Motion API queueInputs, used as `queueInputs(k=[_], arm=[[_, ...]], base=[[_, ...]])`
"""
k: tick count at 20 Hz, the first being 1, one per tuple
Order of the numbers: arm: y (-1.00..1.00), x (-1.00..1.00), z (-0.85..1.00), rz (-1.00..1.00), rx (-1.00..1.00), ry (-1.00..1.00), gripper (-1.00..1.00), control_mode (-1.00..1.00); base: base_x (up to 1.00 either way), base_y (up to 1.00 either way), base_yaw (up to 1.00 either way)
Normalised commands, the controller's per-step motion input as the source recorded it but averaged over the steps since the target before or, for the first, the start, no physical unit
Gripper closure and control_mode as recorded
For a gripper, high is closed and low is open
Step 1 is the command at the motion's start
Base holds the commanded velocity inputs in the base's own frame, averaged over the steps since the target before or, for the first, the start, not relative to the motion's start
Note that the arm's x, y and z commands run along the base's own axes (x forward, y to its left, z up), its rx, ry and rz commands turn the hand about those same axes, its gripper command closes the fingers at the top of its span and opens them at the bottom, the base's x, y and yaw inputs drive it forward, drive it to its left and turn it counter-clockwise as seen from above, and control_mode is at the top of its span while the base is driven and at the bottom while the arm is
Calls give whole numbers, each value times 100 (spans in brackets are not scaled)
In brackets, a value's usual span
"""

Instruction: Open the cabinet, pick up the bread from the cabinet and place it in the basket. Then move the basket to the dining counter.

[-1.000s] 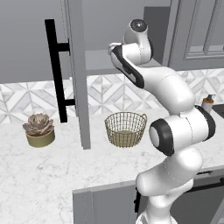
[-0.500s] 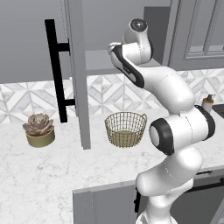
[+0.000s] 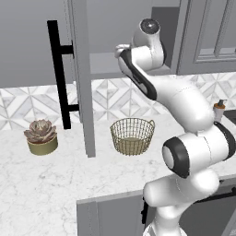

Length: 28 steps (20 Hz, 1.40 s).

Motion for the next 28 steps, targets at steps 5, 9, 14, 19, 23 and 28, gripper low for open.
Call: queueInputs(k=[5, 9, 14, 19, 23, 28], arm=[[10, -100, 0, 0, 0, -15, 100, -100], [0, -95, 0, 0, 0, 8, 100, -100], [4, -99, 2, 0, 0, 12, 100, -100], [11, -100, 11, 0, 0, 2, 100, -100], [1, -67, -4, -5, 0, 35, 100, -100], [-8, 21, -51, -8, 0, 69, 100, -100]], base=[[0, 0, 0], [0, 0, 0], [0, 0, 0], [0, 0, 0], [0, 0, 0], [0, 0, 0]])
